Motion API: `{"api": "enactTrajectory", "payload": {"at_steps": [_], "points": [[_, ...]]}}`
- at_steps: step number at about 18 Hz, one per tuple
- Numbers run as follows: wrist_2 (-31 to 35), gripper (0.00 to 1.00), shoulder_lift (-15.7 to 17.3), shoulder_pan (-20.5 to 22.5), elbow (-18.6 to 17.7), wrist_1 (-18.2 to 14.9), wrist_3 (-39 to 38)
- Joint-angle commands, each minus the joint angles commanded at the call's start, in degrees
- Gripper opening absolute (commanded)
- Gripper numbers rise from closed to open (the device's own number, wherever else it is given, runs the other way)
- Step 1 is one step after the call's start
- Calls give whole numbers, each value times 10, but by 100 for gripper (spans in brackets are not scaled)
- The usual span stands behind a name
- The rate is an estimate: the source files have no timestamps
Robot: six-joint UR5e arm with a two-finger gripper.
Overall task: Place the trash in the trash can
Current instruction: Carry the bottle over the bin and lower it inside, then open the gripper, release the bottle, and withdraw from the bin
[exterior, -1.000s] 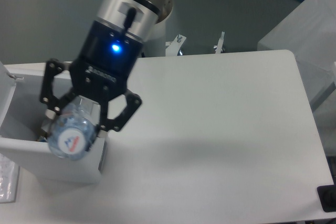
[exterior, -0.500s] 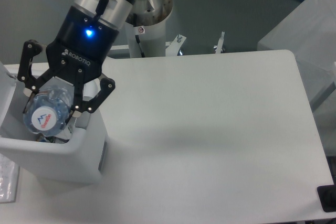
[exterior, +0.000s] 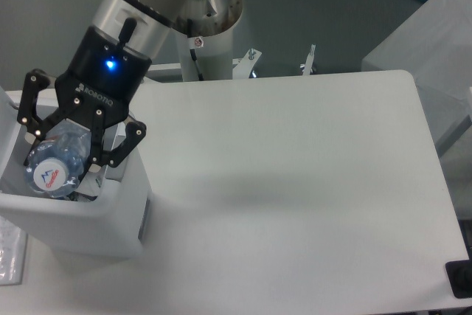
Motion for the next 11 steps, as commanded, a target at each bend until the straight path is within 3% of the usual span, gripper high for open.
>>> {"api": "enactTrajectory", "payload": {"at_steps": [4,9,10,11], "points": [[-1,66,-14,-10,-18,32,3],[3,73,-12,-11,-39,33,12],[5,82,-11,-11,-49,33,19],[9,96,-5,-11,-61,33,38]]}}
